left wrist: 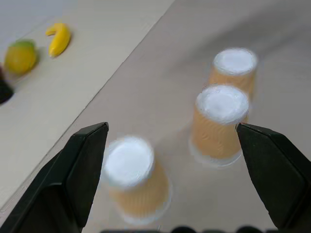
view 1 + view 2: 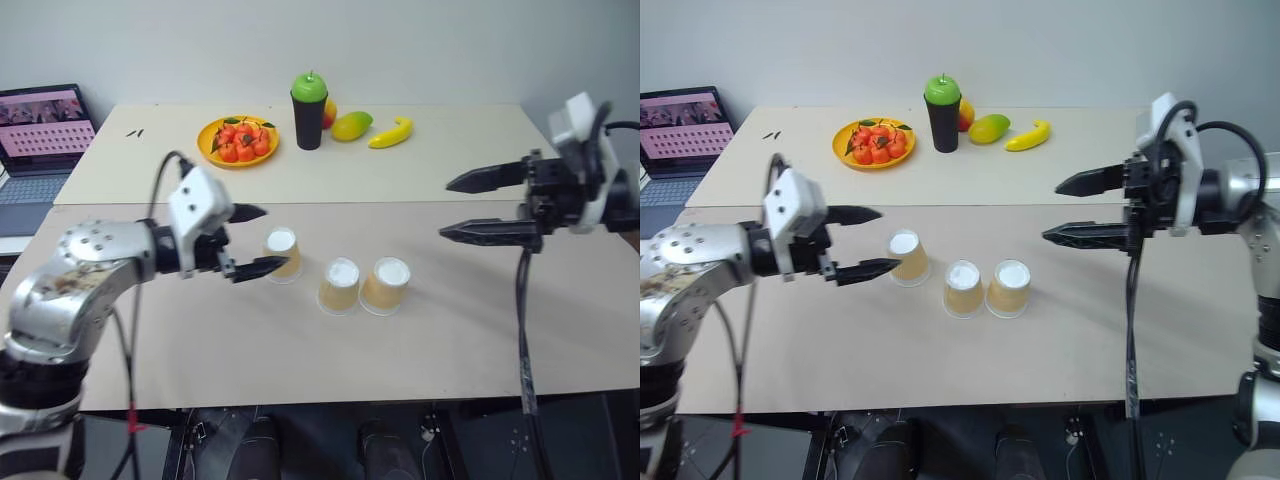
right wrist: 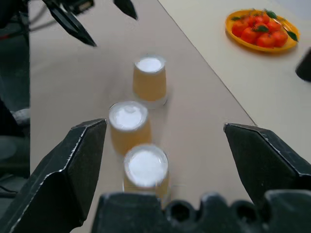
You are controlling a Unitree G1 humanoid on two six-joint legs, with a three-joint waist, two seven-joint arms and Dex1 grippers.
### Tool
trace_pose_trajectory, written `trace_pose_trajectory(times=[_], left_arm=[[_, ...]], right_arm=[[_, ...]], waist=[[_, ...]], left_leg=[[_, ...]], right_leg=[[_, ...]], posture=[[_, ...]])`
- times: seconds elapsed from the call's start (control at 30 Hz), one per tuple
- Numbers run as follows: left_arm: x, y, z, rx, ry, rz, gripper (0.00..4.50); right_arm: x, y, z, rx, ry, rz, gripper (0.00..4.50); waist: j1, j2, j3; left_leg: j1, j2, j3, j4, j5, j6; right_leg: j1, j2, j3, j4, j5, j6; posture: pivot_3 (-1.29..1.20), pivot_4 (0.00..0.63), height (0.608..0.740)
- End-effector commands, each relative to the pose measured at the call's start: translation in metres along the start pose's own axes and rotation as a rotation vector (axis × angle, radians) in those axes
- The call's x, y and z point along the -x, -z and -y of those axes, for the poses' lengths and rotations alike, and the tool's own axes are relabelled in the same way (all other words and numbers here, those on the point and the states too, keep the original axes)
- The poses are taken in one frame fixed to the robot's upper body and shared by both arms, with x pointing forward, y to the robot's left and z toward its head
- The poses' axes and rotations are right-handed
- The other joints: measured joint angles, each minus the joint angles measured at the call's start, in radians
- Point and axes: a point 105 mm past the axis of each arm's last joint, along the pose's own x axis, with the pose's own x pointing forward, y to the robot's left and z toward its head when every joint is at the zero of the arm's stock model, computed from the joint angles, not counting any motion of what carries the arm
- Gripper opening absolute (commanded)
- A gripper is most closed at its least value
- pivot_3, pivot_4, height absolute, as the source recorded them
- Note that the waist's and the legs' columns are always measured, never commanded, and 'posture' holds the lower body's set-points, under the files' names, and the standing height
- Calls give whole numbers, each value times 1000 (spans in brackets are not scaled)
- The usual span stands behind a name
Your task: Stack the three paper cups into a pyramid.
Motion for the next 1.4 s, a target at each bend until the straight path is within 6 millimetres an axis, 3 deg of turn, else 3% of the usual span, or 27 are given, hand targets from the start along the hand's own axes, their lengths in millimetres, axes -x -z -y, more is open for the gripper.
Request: trace_pose_trajectory(times=[0.03, 0.17, 0.23, 0.47, 0.57, 0.73, 1.13, 1.4], left_arm=[[11, 11, -13, 39, -195, 100, 4500], [16, 58, -8, 109, -372, 101, 4500], [16, 70, -2, 138, -407, 113, 4500], [12, 83, -4, 154, -515, 168, 4500], [3, 87, -6, 160, -531, 179, 4500], [-20, 95, -10, 120, -504, 178, 4500], [-68, 76, -16, 145, -335, 297, 4500], [-81, 62, -15, 137, -270, 336, 4500]], right_arm=[[0, -4, 5, 30, 29, 12, 4479], [-8, -6, 12, 27, 46, 24, 4479], [-8, -4, 11, 17, 35, 13, 4479], [3, -3, -6, -18, -31, 72, 4479], [12, -13, -20, -48, -87, 184, 4479], [17, -9, -28, -95, -70, 193, 4479], [23, -7, -35, -79, 4, 133, 4479], [28, -6, -37, -69, 40, 118, 4479]], waist=[[5, 0, 1], [5, 0, 1], [8, 0, 1], [42, 0, 1], [40, 0, 1], [39, 0, 0], [37, 0, 0], [36, 0, 0]], left_leg=[[0, 0, 0, 1, 0, 0], [1, 0, 0, 1, 0, 0], [0, 0, 0, 1, 0, 0], [-1, 0, 0, 2, 0, 0], [-1, 0, 0, 2, 0, 0], [0, 0, 0, 3, 0, 0], [-1, 0, 0, 3, 0, 0], [-1, -1, -1, 3, 0, 0]], right_leg=[[0, 0, 0, 2, 0, 0], [1, 0, 0, 0, 0, 0], [0, 0, 0, 1, 0, 0], [1, 0, 0, 0, 0, 0], [1, 0, 0, -1, 0, 0], [2, 0, 0, 0, 1, 0], [2, 0, 0, -1, 1, 0], [2, 0, 0, 0, 1, 0]], posture=[[0, 150, 735], [0, 150, 735], [0, 150, 735], [0, 150, 735], [0, 150, 735], [0, 150, 735], [0, 150, 735], [0, 150, 735]])
